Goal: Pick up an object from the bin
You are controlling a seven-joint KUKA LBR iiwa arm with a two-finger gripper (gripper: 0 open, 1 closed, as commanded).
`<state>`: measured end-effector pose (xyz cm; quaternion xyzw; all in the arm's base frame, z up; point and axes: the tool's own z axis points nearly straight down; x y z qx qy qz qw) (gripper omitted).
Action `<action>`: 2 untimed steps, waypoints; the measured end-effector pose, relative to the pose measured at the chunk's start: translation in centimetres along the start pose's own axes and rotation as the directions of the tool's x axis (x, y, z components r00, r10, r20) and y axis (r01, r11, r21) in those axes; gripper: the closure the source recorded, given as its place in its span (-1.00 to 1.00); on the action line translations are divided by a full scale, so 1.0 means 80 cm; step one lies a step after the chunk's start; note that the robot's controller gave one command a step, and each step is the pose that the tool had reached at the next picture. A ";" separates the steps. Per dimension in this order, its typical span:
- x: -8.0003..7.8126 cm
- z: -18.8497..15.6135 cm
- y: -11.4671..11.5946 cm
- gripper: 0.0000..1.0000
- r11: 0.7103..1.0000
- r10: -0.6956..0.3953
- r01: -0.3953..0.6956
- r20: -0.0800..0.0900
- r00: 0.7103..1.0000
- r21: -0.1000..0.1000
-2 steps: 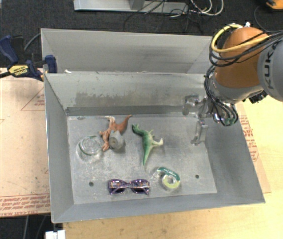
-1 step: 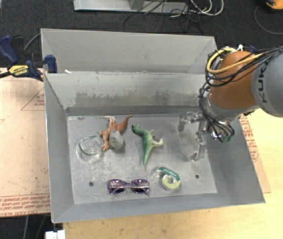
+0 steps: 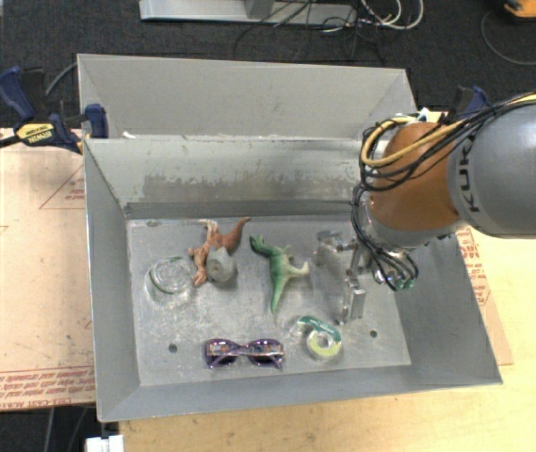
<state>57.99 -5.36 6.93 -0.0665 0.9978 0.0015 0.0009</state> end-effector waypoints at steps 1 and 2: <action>-0.055 -0.001 0.022 -1.00 0.997 0.076 -0.076 0.003 0.997 0.001; -0.077 -0.001 0.030 -1.00 1.000 0.019 -0.019 0.005 1.000 0.000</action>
Offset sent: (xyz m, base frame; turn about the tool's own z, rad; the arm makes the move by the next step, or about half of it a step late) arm 0.0563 0.0313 0.0007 0.0195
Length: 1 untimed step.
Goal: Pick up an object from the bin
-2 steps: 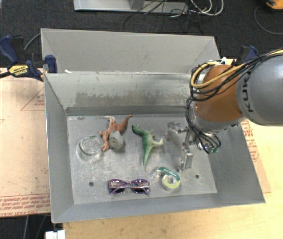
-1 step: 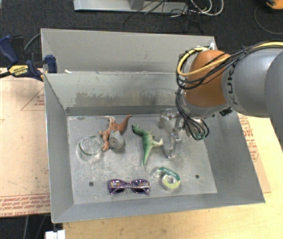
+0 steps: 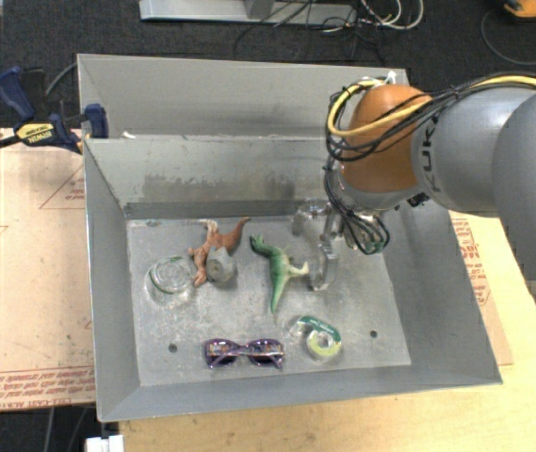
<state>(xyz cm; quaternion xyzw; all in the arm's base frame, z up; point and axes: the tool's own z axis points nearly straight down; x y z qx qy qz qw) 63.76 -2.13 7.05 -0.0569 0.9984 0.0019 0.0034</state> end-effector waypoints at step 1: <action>0.012 0.000 0.043 -1.00 0.996 0.092 -0.092 0.000 0.996 0.001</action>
Offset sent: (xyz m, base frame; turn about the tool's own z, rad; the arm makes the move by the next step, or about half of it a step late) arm -0.0131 0.0460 0.0046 0.0735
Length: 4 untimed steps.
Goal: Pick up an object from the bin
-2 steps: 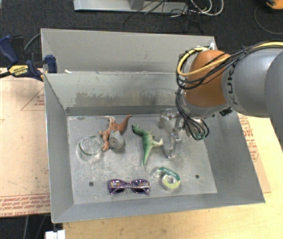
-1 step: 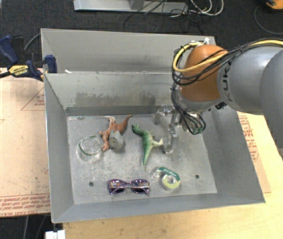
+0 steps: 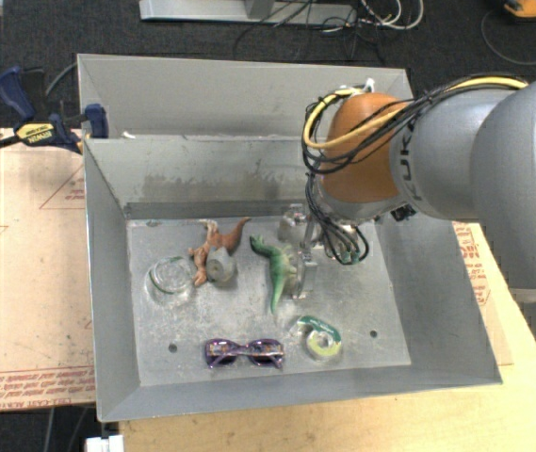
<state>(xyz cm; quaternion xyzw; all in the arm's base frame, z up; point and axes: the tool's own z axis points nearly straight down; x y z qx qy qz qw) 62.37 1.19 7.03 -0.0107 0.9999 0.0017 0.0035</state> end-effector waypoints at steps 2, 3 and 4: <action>-0.002 -0.006 0.017 1.00 1.000 -0.020 0.020 0.002 1.000 -0.001; -0.013 -0.018 0.015 1.00 0.999 -0.055 0.055 0.003 0.998 -0.001; -0.015 0.000 0.019 1.00 0.998 -0.065 0.065 0.003 0.998 -0.001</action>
Offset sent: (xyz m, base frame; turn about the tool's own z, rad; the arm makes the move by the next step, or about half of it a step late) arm 0.0000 0.0000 0.0000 0.0000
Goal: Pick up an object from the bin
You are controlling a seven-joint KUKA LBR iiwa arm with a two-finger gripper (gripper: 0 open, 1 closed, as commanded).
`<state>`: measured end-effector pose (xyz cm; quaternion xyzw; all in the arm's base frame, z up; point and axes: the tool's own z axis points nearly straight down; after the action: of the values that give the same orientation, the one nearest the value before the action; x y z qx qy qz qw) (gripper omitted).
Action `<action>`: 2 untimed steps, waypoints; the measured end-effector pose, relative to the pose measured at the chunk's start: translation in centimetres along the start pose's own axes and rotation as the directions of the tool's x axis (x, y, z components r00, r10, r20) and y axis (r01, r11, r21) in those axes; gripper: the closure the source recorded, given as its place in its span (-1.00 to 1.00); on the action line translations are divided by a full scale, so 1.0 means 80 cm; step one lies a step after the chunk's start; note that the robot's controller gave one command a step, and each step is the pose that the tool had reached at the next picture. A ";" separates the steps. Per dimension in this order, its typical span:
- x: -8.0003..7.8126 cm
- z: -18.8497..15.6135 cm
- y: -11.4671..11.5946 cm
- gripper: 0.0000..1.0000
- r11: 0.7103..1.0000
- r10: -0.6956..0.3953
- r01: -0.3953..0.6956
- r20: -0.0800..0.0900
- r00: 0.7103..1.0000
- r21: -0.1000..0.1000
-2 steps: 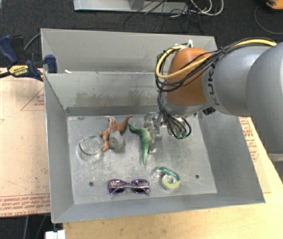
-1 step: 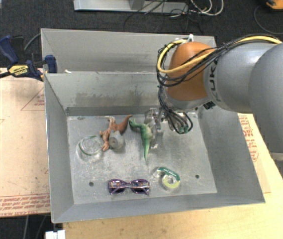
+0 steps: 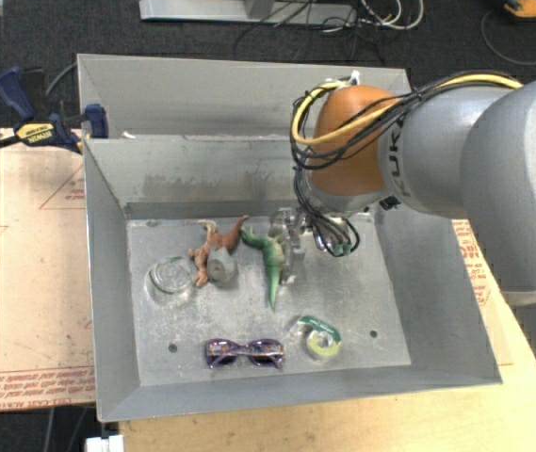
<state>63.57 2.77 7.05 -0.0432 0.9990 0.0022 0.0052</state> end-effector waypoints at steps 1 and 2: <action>-0.008 -0.055 -0.001 1.00 0.999 -0.042 0.042 0.007 0.999 0.000; -0.023 -0.095 0.003 1.00 0.999 -0.044 0.044 0.007 0.999 0.000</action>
Offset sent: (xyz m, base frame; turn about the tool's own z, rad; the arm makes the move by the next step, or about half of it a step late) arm 0.0154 0.0034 0.0749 -0.0432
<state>65.27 3.15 14.70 -0.0651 0.9978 0.0024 0.0086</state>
